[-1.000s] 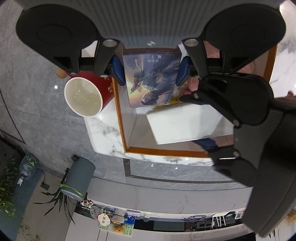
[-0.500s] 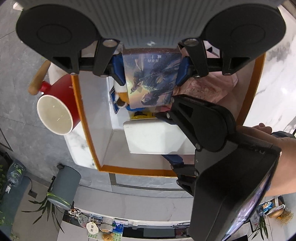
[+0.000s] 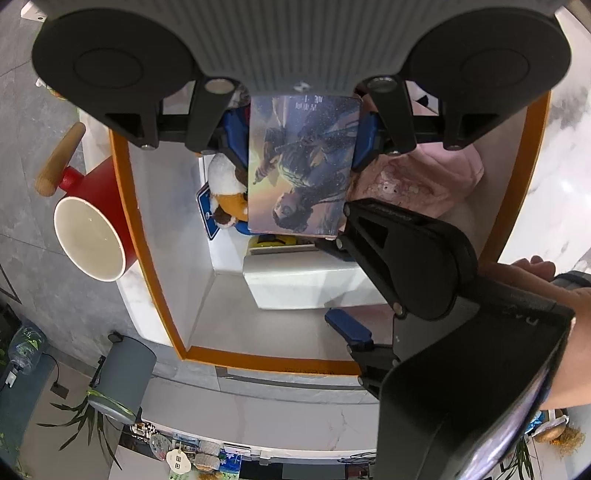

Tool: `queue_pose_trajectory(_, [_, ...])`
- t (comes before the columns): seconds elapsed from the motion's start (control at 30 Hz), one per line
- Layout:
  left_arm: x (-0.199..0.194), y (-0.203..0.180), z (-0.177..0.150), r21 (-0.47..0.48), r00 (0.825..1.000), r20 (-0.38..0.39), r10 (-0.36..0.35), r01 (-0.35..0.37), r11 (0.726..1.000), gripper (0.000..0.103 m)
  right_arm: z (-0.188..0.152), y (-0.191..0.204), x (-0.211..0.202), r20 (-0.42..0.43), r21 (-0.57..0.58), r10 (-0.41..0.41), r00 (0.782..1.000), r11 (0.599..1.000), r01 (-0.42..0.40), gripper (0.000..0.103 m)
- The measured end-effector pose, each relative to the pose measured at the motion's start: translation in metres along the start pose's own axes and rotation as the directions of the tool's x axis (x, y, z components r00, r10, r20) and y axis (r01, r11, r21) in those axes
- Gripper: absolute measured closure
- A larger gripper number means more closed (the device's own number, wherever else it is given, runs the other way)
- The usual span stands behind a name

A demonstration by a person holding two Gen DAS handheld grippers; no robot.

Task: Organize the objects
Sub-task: 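Open the left tool to release the white box while the right tool releases the book inside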

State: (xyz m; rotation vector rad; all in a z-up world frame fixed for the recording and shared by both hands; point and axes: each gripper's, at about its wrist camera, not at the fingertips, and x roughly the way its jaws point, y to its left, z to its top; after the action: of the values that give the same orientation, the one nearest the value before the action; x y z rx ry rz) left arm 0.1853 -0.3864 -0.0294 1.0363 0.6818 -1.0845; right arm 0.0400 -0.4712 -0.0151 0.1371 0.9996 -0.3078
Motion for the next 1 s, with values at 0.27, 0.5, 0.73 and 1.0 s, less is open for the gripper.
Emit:
queue_pose_trajectory(0.27, [-0.018,0.006,-0.001,-0.063,1.0,0.026,-0.001,0.003,0.998,0.029,0.0,-0.001,-0.004,-0.014,0.024,0.004,1.0,1.0,-0.004,0.042])
queue_pose_trajectory(0.5, [-0.025,0.004,0.001,-0.058,1.0,0.027,0.008,-0.006,0.998,0.029,0.003,-0.001,-0.011,-0.001,0.022,0.0,1.0,1.0,0.001,0.042])
queue_pose_trajectory(0.73, [-0.04,0.0,-0.001,-0.062,0.999,0.025,0.021,-0.019,0.998,0.029,0.007,-0.002,-0.022,0.016,0.02,-0.011,1.0,1.0,0.011,0.042])
queue_pose_trajectory(1.0, [-0.063,-0.001,-0.004,-0.091,0.999,0.039,0.035,-0.031,0.995,0.029,0.011,-0.002,-0.041,0.034,0.005,-0.047,0.998,0.999,0.047,0.041])
